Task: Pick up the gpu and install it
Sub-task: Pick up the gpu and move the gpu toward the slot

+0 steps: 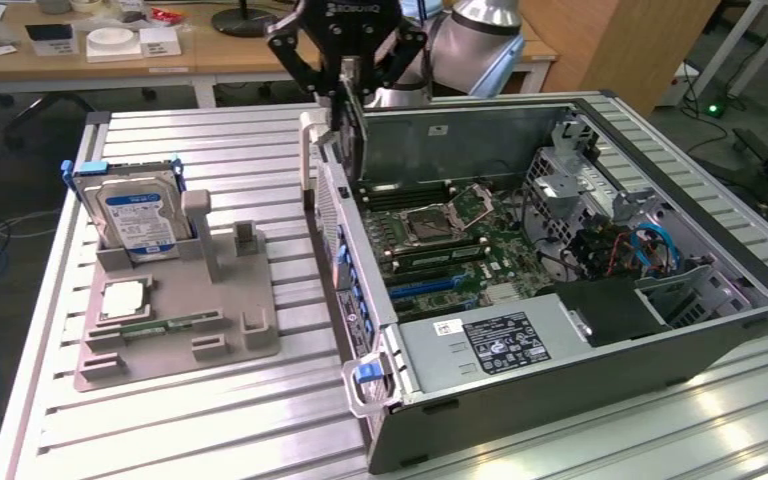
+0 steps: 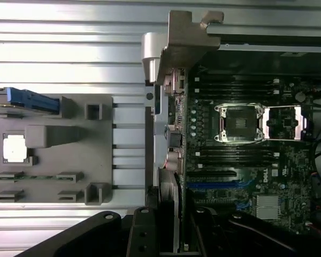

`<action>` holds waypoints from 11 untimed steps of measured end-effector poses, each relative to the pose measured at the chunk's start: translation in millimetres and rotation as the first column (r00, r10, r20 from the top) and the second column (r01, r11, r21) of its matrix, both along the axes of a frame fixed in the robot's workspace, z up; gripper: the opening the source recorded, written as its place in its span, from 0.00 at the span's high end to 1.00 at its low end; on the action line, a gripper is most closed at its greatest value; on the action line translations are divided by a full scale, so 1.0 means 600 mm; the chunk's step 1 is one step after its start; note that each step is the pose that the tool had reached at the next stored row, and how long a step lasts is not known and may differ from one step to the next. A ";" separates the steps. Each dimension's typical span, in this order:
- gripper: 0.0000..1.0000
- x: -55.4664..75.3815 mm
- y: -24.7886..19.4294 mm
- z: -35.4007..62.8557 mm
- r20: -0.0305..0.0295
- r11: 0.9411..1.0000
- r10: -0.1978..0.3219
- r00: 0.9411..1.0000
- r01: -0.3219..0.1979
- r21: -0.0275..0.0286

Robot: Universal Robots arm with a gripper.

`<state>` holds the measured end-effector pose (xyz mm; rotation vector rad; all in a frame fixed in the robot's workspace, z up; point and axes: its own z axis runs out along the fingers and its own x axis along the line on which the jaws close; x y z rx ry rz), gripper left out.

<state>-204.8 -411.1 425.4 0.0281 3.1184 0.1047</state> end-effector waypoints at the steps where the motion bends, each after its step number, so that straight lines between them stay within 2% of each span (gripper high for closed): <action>1: 0.73 0.008 0.0000 0.000 0.000 1.000 0.000 1.000 0.000 0.000; 11: 0.73 0.084 0.0000 -0.001 0.000 1.000 0.000 1.000 0.000 0.000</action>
